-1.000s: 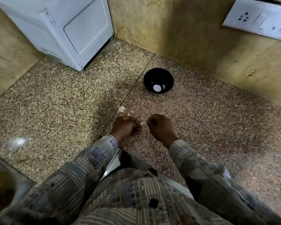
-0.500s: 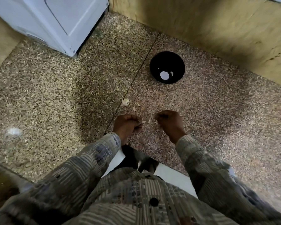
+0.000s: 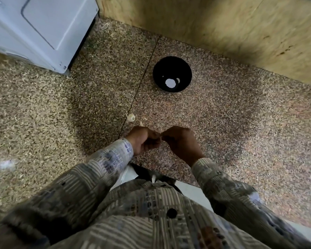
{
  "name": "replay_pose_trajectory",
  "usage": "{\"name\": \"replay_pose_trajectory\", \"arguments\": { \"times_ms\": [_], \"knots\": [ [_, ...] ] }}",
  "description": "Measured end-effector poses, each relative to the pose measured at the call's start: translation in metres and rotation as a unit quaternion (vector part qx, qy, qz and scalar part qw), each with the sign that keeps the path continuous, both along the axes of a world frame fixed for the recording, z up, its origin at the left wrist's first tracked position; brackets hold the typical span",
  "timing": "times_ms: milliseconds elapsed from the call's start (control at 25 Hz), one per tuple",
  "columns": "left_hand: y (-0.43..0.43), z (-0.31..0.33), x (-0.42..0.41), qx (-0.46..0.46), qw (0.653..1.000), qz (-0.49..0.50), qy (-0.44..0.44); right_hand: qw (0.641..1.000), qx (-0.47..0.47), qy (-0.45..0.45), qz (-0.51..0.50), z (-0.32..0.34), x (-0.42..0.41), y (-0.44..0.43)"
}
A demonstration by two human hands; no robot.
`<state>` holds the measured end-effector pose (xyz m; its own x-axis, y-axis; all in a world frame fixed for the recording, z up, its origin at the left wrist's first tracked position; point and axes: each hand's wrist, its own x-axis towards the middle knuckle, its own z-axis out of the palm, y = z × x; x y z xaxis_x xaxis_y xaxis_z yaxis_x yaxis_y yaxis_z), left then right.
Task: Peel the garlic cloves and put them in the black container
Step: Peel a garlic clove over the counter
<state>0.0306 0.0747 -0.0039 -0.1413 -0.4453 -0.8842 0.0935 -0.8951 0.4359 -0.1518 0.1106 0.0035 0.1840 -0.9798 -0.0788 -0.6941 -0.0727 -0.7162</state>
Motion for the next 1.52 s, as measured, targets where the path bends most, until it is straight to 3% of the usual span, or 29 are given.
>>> {"name": "replay_pose_trajectory", "arguments": {
  "times_ms": [40,80,160,200,240,320,400,480,680,840,880,1040,1200,1440,1520],
  "knots": [
    [-0.001,-0.001,0.0,-0.07,0.995,-0.048,-0.053,0.995,0.059,-0.046,-0.062,0.001,0.003,0.001],
    [-0.002,-0.002,-0.001,-0.177,0.969,-0.116,-0.129,0.955,0.172,-0.148,-0.189,0.003,0.007,-0.002],
    [-0.001,-0.001,-0.002,-0.355,0.862,-0.248,-0.263,0.775,0.374,-0.345,-0.375,0.009,0.014,-0.005],
    [-0.001,-0.002,-0.004,-0.374,0.844,-0.259,-0.283,0.734,0.401,-0.369,-0.406,0.007,0.012,-0.007],
    [-0.001,-0.002,-0.004,-0.364,0.851,-0.252,-0.281,0.739,0.404,-0.355,-0.406,0.002,0.01,-0.008],
    [-0.002,-0.008,-0.004,-0.286,0.912,-0.193,-0.222,0.764,0.384,-0.35,-0.382,0.003,0.007,-0.011],
    [0.0,-0.009,-0.005,-0.189,0.968,-0.105,-0.129,0.76,0.377,-0.371,-0.379,0.005,0.004,-0.013],
    [0.001,-0.005,-0.007,-0.148,0.985,-0.056,-0.066,0.763,0.375,-0.377,-0.368,0.005,0.003,-0.016],
    [0.002,-0.007,-0.009,-0.163,0.984,-0.028,-0.072,0.784,0.392,-0.353,-0.329,0.008,0.008,-0.02],
    [0.002,-0.017,-0.004,-0.225,0.965,-0.077,-0.108,0.73,0.409,-0.38,-0.394,0.009,0.013,-0.022],
    [0.002,-0.018,-0.002,-0.213,0.97,-0.063,-0.102,0.746,0.403,-0.354,-0.395,0.008,0.013,-0.021],
    [-0.001,-0.017,0.001,-0.157,0.984,-0.016,-0.085,0.886,0.342,-0.136,-0.284,0.004,0.012,-0.017],
    [0.0,-0.015,0.005,-0.13,0.989,-0.005,-0.07,0.938,0.258,-0.035,-0.23,0.002,0.01,-0.016],
    [0.001,-0.016,-0.002,-0.099,0.994,-0.019,-0.032,0.93,0.293,-0.143,-0.171,0.003,0.011,-0.019],
    [0.003,-0.014,-0.003,-0.11,0.994,-0.019,-0.016,0.91,0.308,-0.188,-0.203,0.001,0.012,-0.021]
  ]
}}
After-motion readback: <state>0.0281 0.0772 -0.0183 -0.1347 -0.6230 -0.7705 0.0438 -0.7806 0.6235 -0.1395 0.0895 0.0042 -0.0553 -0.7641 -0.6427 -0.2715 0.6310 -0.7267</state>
